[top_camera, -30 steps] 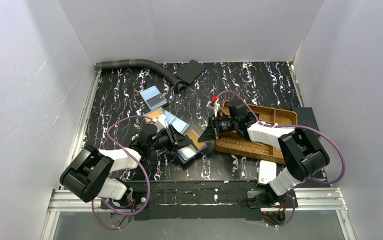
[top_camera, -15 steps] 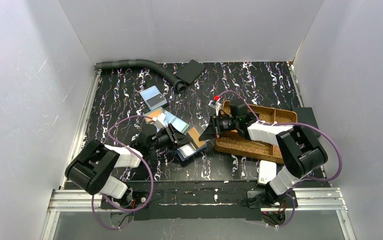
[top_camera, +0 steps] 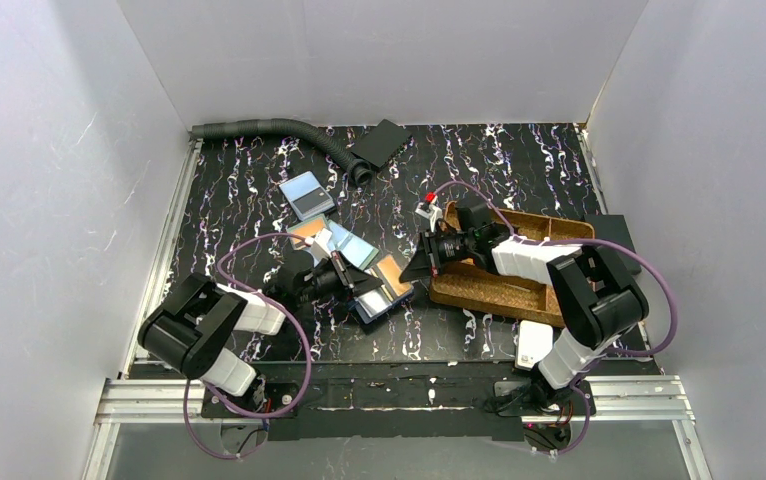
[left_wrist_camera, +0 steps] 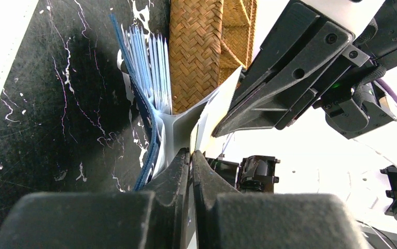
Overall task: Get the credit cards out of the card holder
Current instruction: Remove the credit card from the card holder.
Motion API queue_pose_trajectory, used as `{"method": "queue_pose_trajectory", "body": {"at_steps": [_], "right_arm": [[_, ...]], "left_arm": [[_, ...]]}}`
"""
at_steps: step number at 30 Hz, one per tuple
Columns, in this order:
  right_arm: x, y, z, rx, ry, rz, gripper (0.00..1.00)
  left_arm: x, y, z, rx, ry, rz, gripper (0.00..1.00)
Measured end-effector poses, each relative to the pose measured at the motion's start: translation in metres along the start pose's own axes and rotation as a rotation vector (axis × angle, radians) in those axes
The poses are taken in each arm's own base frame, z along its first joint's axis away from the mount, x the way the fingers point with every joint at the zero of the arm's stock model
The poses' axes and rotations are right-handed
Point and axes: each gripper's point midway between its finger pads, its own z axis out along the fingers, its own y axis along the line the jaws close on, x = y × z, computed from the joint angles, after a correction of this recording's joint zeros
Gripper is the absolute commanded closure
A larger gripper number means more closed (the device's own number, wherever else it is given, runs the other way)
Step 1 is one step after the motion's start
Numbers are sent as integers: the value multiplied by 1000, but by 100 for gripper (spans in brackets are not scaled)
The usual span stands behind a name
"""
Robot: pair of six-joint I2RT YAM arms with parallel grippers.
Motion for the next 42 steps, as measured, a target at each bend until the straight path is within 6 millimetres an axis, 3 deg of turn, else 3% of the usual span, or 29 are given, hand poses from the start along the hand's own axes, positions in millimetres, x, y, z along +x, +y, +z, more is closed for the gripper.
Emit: {"method": "queue_pose_trajectory", "body": {"at_steps": [7, 13, 23, 31, 36, 42], "right_arm": [[10, -10, 3, 29, 33, 15, 81], [16, -13, 8, 49, 66, 3, 92], [24, -22, 13, 90, 108, -12, 96], [26, -25, 17, 112, 122, -26, 93], [27, -26, 17, 115, 124, -22, 84], [22, -29, 17, 139, 113, -21, 82]], "left_arm": [[4, -2, -2, 35, 26, 33, 100], [9, 16, -3, 11, 52, 20, 100], [12, 34, -3, -21, 71, 1, 100], [15, 40, -8, -32, 78, -1, 100], [18, 45, -12, -42, 79, -7, 100], [21, 51, -17, -55, 87, -18, 100]]}}
